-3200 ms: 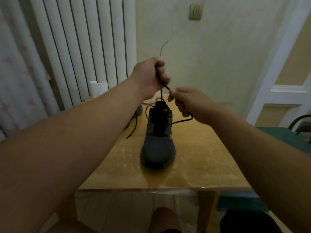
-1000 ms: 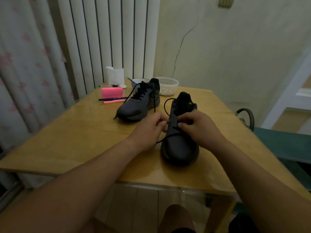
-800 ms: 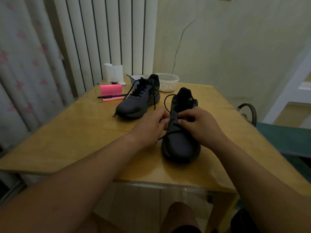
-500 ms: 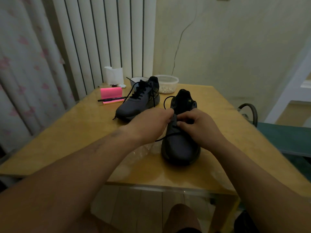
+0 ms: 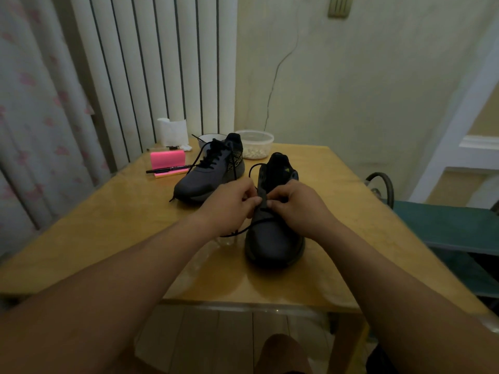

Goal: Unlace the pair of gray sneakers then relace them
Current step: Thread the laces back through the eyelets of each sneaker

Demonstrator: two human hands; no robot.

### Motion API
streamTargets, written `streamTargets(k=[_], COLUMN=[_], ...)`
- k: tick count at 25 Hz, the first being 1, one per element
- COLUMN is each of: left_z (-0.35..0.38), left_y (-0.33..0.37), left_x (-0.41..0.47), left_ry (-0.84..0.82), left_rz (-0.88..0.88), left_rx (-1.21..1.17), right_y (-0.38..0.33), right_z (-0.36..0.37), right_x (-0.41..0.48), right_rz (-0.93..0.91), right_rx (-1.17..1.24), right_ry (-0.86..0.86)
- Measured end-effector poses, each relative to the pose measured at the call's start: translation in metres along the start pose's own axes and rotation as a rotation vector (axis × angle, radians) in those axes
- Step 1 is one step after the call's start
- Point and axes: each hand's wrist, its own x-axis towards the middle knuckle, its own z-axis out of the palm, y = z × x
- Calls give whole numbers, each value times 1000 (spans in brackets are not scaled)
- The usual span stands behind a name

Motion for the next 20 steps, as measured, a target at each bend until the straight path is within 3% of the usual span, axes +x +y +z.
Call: streamTargets(k=[5, 9, 12, 14, 16, 17, 18, 20], left_z=[14, 36, 37, 38, 39, 41, 42, 45], left_y=[-2, -1, 2, 3, 4, 3, 2, -1], left_x=[-10, -31, -34, -38, -41, -42, -43, -44], left_ry=[53, 159, 209, 222, 224, 220, 219, 234], left_rz=[-24, -55, -102, -105, -131, -149, -164, -184], left_rx=[-76, 89, 71, 81, 59, 56, 58, 49], right_y=[-8, -5, 5, 9, 12, 13, 13, 13], right_z=[-4, -11, -21, -38, -55, -61, -63, -57], right_x=[-4, -2, -6, -7, -6, -5, -6, -9], right_rz=[-5, 126, 392, 439, 446, 455, 433, 265], right_rx=[44, 143, 832, 1388, 1753, 1733, 1493, 573], right_ry=[0, -35, 73, 147, 224, 245, 234, 103])
